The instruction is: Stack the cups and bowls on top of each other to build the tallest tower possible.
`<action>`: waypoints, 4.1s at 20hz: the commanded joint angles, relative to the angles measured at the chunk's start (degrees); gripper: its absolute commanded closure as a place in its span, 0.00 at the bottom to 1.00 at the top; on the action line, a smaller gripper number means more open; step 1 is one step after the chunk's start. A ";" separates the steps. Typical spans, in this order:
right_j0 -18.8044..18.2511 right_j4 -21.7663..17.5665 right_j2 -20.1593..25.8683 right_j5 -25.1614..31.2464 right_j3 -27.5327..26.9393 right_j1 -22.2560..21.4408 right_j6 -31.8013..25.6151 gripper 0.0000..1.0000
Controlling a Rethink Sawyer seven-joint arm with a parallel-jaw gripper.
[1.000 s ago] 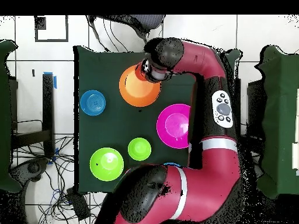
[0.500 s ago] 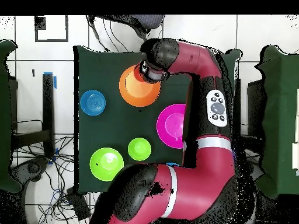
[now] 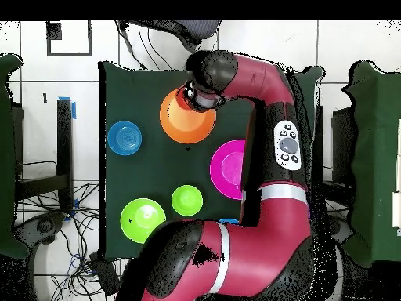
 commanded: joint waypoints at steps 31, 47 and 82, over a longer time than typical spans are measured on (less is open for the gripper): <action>3.78 3.62 -3.95 5.45 -5.89 3.67 10.84 1.00; 4.95 6.96 -5.71 6.11 -5.17 3.74 11.42 1.00; 7.18 9.28 -9.96 6.97 -9.62 5.80 12.41 0.00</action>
